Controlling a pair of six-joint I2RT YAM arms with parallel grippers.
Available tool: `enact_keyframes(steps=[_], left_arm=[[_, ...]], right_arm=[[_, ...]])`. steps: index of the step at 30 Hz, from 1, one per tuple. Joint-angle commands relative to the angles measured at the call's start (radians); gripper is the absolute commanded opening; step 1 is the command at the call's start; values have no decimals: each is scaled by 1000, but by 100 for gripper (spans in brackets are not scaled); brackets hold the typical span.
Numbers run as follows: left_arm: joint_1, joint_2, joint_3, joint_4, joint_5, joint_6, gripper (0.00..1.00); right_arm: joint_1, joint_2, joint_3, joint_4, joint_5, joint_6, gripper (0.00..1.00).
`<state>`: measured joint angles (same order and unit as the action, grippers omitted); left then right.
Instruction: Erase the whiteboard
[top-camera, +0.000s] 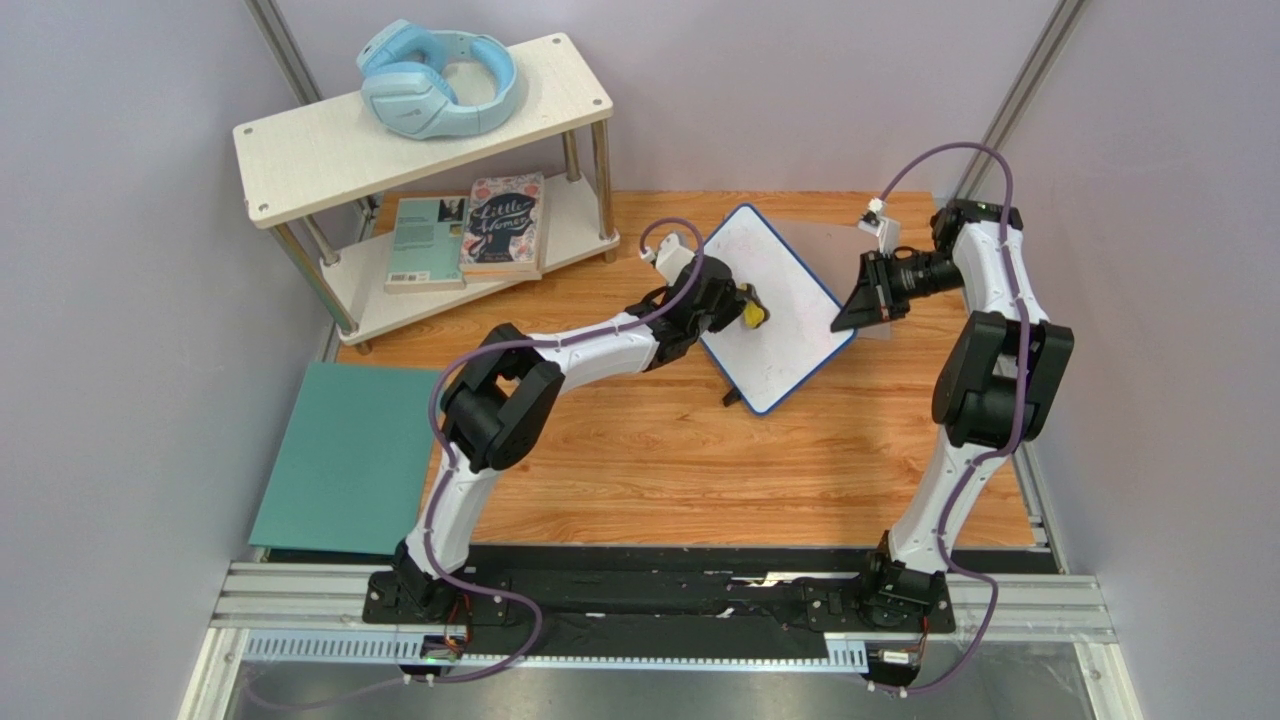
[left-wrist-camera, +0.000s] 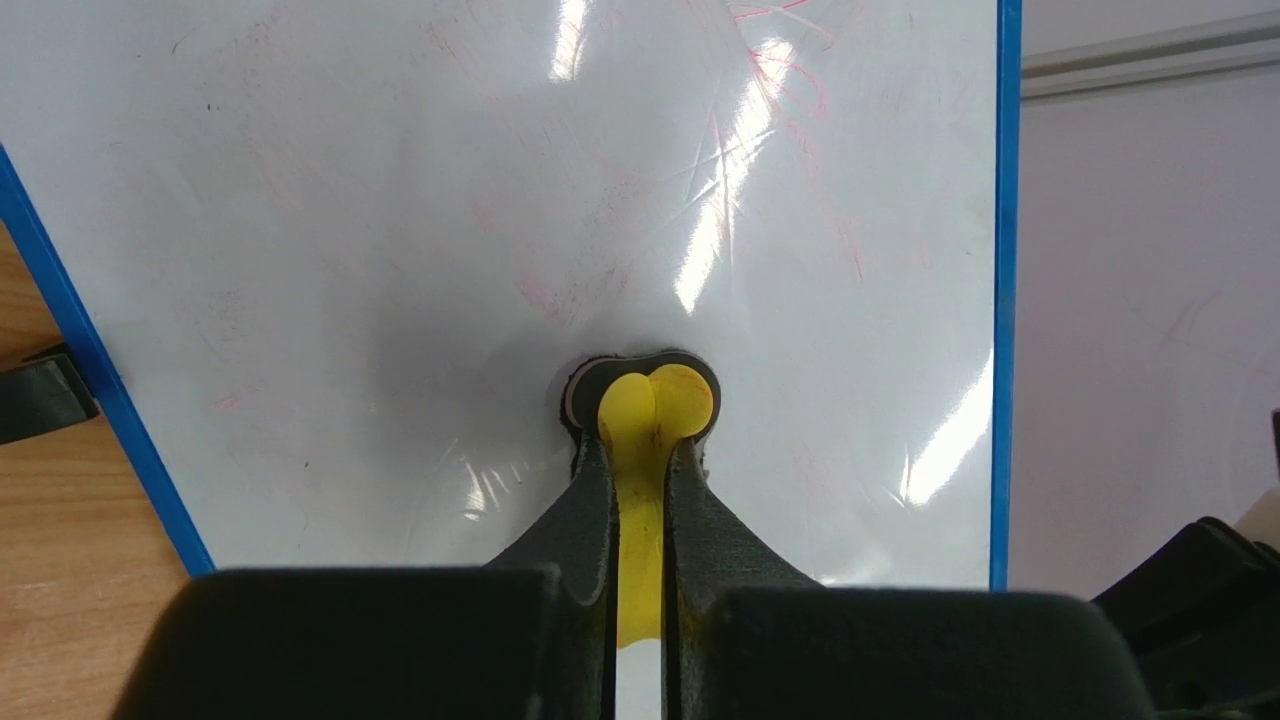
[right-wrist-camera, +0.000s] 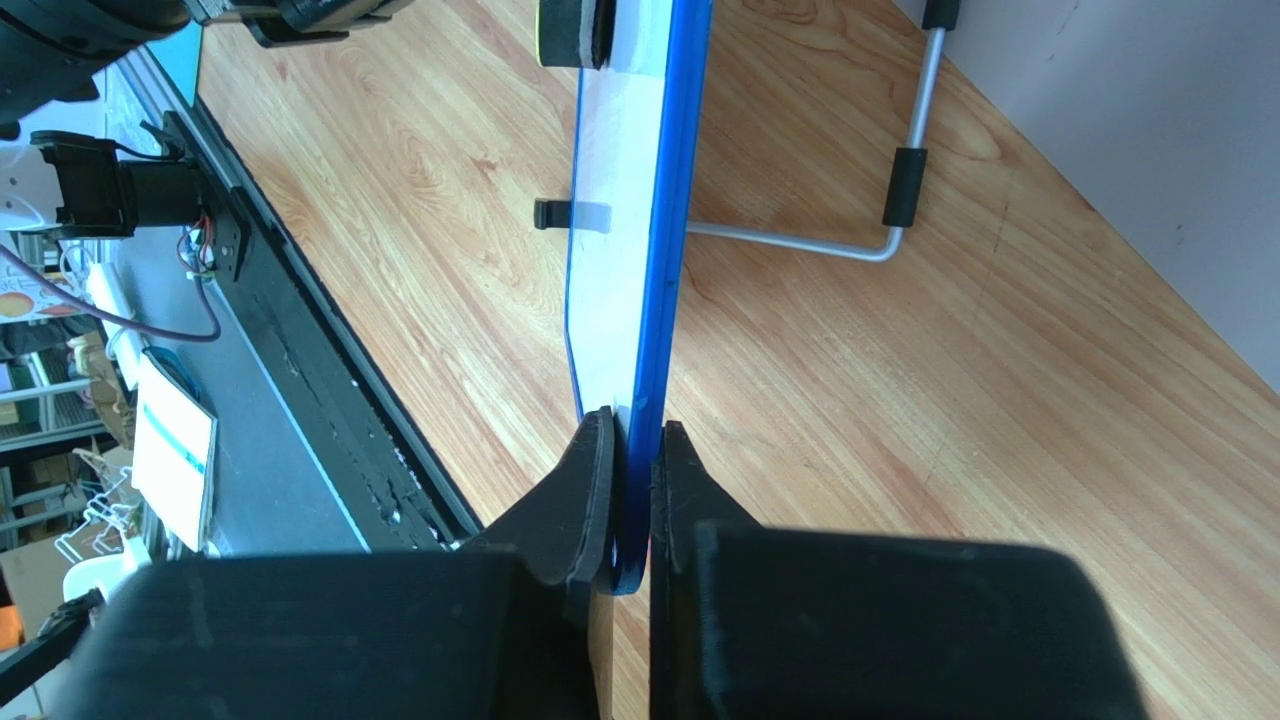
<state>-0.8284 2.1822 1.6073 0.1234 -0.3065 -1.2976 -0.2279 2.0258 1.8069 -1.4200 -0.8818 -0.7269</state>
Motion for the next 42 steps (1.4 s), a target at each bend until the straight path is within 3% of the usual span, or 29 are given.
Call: enact_keyframes(steps=[1, 7, 15, 18, 23, 27, 33, 42], left_arm=[[23, 85, 123, -60, 92, 52, 0], [110, 114, 212, -119, 60, 92, 0], [158, 96, 168, -159, 17, 104, 0], [149, 90, 128, -146, 58, 69, 0], [135, 13, -85, -137, 35, -150, 0], [156, -25, -147, -150, -8, -161, 0], [160, 33, -18, -65, 44, -30, 0], [134, 206, 421, -154, 121, 73, 0]], right_arm=[[35, 2, 35, -68, 66, -143, 0], [35, 5, 32, -71, 66, -151, 0], [35, 7, 34, -73, 67, -152, 0], [35, 7, 35, -73, 67, -152, 0], [36, 8, 39, -76, 66, -152, 0], [36, 4, 37, -79, 75, -157, 0], [36, 7, 39, -82, 69, -158, 0], [44, 7, 39, -91, 95, -174, 0]])
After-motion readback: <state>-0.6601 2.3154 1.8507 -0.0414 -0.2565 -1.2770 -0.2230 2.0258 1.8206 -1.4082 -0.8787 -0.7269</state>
